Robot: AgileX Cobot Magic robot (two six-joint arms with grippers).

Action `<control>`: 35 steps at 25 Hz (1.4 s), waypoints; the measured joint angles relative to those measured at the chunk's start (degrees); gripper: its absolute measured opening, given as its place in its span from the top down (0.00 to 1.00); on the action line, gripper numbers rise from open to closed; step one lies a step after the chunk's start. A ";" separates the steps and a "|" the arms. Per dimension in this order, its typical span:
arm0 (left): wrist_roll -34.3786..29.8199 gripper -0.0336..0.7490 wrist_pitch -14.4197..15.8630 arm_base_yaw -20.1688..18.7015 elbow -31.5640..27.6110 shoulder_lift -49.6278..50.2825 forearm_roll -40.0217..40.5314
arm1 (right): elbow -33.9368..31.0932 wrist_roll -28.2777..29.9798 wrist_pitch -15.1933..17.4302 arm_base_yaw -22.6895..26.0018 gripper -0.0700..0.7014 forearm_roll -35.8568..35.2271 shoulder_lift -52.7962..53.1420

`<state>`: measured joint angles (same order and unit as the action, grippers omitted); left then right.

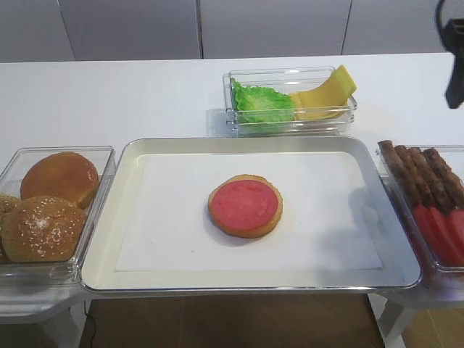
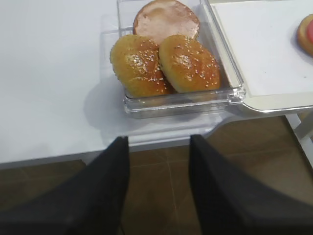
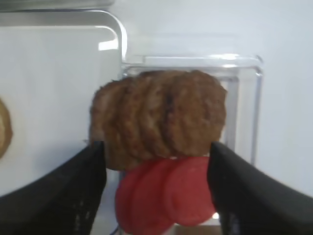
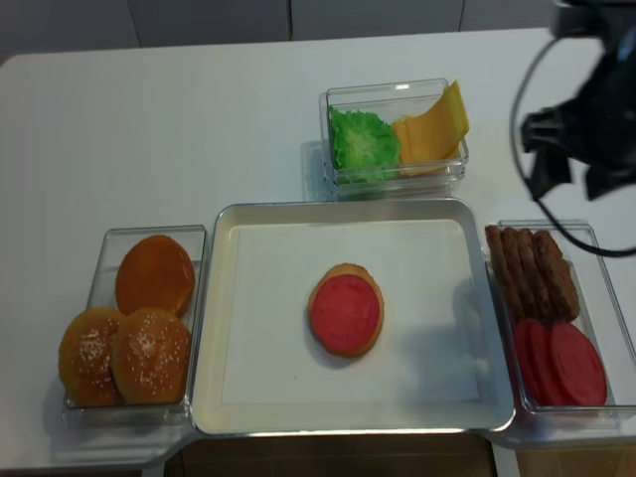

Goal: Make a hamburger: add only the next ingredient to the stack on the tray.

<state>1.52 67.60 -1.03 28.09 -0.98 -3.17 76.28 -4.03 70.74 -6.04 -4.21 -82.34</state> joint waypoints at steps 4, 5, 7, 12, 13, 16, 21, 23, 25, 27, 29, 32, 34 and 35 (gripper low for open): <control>0.00 0.57 0.00 0.00 0.00 0.00 0.00 | -6.10 0.25 -0.10 3.27 0.26 0.45 8.15; 0.00 0.57 0.00 0.00 0.00 0.00 0.00 | -7.76 0.35 -0.10 3.41 0.26 0.45 10.58; 0.00 0.57 0.00 0.00 0.00 0.00 0.00 | -11.04 0.44 0.01 3.54 0.26 0.34 15.24; 0.00 0.57 0.00 0.00 0.00 0.00 0.00 | -18.09 0.58 0.60 3.54 0.26 0.01 28.35; 0.00 0.57 0.00 0.00 0.00 0.00 0.00 | -19.35 0.58 0.81 3.54 0.26 0.01 31.04; 0.00 0.57 0.00 0.00 0.00 0.00 0.00 | -22.32 0.61 1.17 3.54 0.26 0.01 38.45; 0.00 0.57 0.00 0.00 0.00 0.00 0.00 | -25.78 0.70 1.73 3.54 0.26 0.01 49.53; 0.00 0.57 0.00 0.00 0.00 0.00 0.00 | -26.97 0.82 1.82 3.54 0.26 0.01 53.04; 0.00 0.57 0.00 0.00 0.00 0.00 0.00 | -28.41 0.82 2.01 3.54 0.26 -0.40 56.29; 0.00 0.57 0.00 0.00 0.00 0.00 0.00 | -29.77 0.82 2.10 3.54 0.27 -1.14 59.80; 0.00 0.57 0.00 0.00 0.00 0.00 0.00 | -30.86 0.82 2.23 3.54 0.28 -1.85 63.02; 0.00 0.57 0.00 0.00 0.00 0.00 0.00 | -32.77 1.56 2.37 3.54 0.29 -1.86 67.81; 0.00 0.57 0.00 0.00 0.00 0.00 0.00 | -34.07 2.23 2.51 3.56 0.30 -1.86 70.34; 0.00 0.57 0.00 0.00 0.00 0.00 0.00 | -34.74 2.68 2.50 3.56 0.30 -1.97 71.59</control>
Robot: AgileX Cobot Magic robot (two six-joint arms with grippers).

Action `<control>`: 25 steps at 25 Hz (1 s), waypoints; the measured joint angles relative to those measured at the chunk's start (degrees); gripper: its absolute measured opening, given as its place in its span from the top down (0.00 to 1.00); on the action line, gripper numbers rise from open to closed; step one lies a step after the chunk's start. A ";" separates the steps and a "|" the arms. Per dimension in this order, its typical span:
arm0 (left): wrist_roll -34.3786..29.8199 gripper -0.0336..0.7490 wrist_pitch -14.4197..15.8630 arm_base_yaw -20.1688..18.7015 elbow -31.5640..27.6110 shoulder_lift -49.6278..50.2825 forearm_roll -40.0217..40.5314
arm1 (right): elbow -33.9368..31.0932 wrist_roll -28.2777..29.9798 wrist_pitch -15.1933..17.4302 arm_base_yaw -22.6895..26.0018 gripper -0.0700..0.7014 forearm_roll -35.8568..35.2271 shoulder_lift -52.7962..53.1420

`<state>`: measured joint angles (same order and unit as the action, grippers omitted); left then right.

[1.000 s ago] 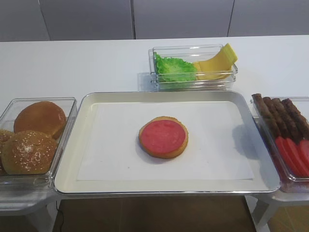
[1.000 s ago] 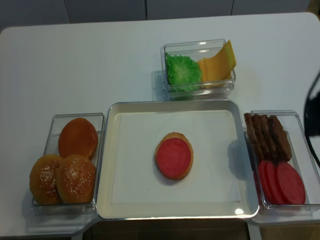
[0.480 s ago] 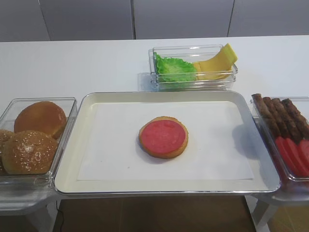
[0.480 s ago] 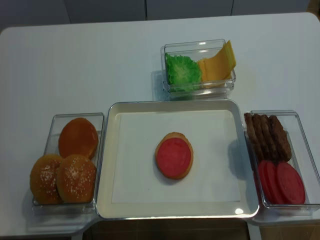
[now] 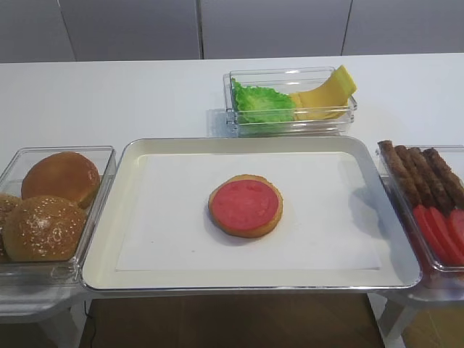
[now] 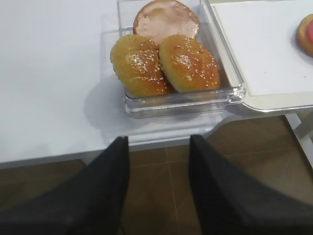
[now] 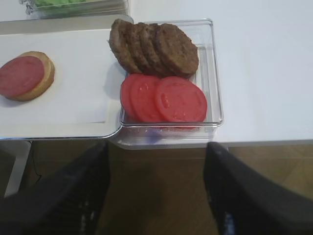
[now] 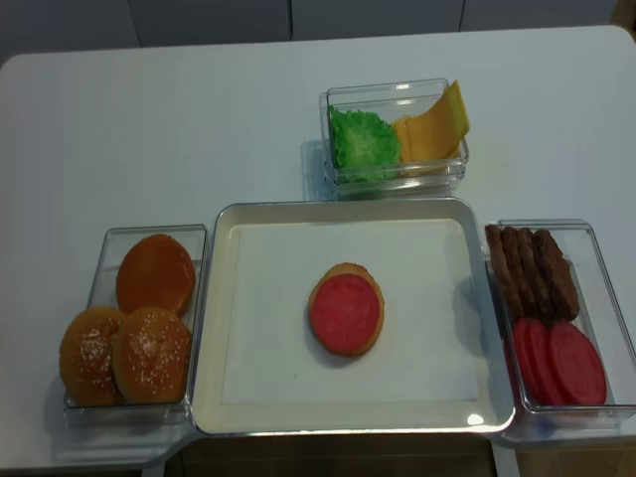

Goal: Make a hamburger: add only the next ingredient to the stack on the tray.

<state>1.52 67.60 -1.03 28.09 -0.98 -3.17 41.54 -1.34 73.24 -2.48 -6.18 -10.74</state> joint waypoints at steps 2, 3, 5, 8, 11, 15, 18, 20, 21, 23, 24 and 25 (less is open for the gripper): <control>0.00 0.57 0.00 0.00 0.00 0.00 0.00 | -1.21 0.56 0.00 0.00 0.30 -0.25 2.38; 0.00 0.57 0.00 0.00 0.00 0.00 0.00 | -2.00 0.86 0.00 0.00 0.30 -0.36 3.63; 0.00 0.57 0.00 0.00 0.00 0.00 0.00 | -3.68 1.81 0.18 0.00 0.30 -0.82 5.90; 0.00 0.57 0.00 0.00 0.00 0.00 0.00 | -5.45 3.28 0.24 0.00 0.30 -0.88 9.30; 0.00 0.57 0.00 0.00 0.00 0.00 0.00 | -7.65 4.89 -0.77 0.00 0.30 -0.77 11.64; 0.00 0.57 0.00 0.00 0.00 0.00 0.00 | -10.80 6.50 -2.07 0.10 0.30 -0.77 11.73; 0.00 0.57 0.00 0.00 0.00 0.00 0.00 | -11.49 6.68 -4.29 0.10 0.30 -0.66 11.73; 0.00 0.57 0.00 0.00 0.00 0.00 0.00 | -12.24 6.73 -6.45 0.10 0.30 -0.32 11.73; 0.00 0.57 0.00 0.00 0.00 0.00 0.00 | -12.89 6.83 -7.18 0.10 0.30 -0.05 11.73; 0.00 0.57 0.00 0.00 0.00 0.00 0.00 | -13.56 6.83 -7.82 0.10 0.30 0.05 11.73; 0.00 0.57 0.00 0.00 0.00 0.00 0.00 | -13.56 6.83 -7.82 0.10 0.30 0.09 11.73; 0.00 0.57 0.00 0.00 0.00 0.00 0.00 | -13.56 6.87 -8.08 0.10 0.30 0.18 11.73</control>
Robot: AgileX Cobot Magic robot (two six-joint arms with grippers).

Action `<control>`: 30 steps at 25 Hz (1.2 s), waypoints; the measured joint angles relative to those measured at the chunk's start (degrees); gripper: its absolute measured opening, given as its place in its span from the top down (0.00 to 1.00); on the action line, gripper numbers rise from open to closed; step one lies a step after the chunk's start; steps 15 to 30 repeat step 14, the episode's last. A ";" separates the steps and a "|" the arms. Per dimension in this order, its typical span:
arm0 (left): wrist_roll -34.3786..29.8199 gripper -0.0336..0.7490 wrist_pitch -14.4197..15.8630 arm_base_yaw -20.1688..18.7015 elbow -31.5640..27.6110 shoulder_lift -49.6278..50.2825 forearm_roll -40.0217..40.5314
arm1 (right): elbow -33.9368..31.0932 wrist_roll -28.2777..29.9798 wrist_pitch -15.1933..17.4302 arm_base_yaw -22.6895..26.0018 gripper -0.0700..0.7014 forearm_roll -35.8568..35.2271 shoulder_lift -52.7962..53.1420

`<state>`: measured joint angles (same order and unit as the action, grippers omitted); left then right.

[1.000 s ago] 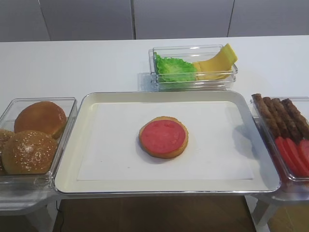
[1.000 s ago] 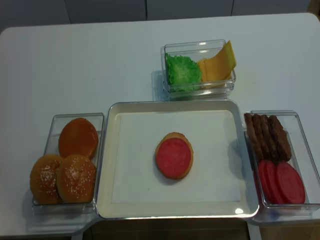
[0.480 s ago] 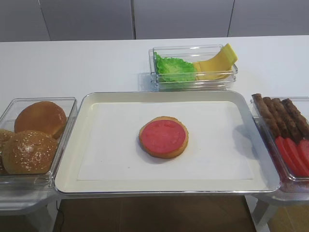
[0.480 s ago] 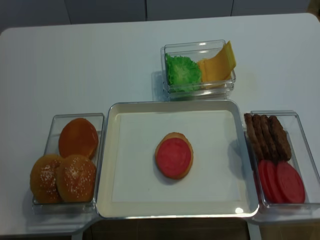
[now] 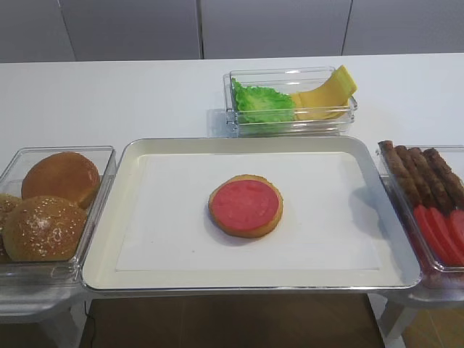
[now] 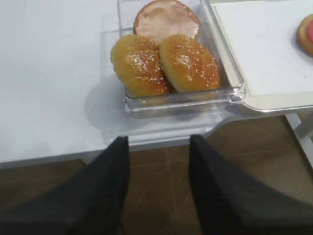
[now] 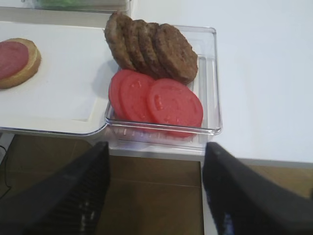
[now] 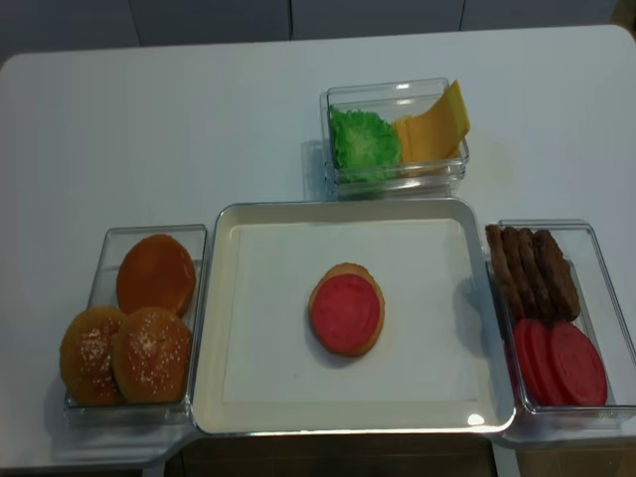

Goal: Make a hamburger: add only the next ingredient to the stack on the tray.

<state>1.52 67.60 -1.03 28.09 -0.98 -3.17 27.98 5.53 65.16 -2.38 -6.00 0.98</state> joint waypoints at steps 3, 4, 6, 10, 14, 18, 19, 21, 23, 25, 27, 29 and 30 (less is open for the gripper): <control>0.00 0.57 0.00 0.00 0.00 0.00 0.00 | 0.00 0.00 -0.13 0.00 0.30 0.00 0.00; 0.00 0.57 0.00 0.00 0.00 0.00 0.00 | 0.00 0.00 -0.13 0.00 0.30 0.00 0.00; 0.00 0.57 0.00 0.00 0.00 0.00 0.00 | 0.00 0.00 -0.13 0.00 0.30 0.00 0.00; 0.00 0.57 0.00 0.00 0.00 0.00 0.00 | 0.00 0.09 -0.13 0.00 0.30 0.00 0.00; 0.00 0.57 0.00 0.00 0.00 0.00 0.00 | 0.00 0.09 -0.13 0.00 0.30 0.00 0.00; 0.00 0.57 0.00 0.00 0.00 0.00 0.00 | 0.00 0.09 -0.13 0.00 0.30 0.00 0.00; 0.00 0.57 0.00 0.00 0.00 0.00 0.00 | 0.00 0.09 -0.13 0.00 0.30 0.00 0.00; 0.00 0.57 0.00 0.00 0.00 0.00 0.00 | 0.00 0.09 -0.13 0.00 0.30 0.00 0.00; 0.00 0.57 0.00 0.00 0.00 0.00 0.00 | 0.00 0.09 -0.13 0.00 0.30 0.00 0.00; 0.00 0.57 0.00 0.00 0.00 0.00 0.00 | 0.00 0.09 -0.13 0.00 0.30 0.00 0.00; 0.00 0.57 0.00 0.00 0.00 0.00 0.00 | 0.00 0.09 -0.13 0.00 0.30 0.00 0.00; 0.00 0.57 0.00 0.00 0.00 0.00 0.00 | 0.00 0.09 -0.13 0.00 0.30 0.00 0.00; 0.00 0.57 0.00 0.00 0.00 0.00 0.00 | 0.00 0.09 -0.13 0.00 0.30 0.00 0.00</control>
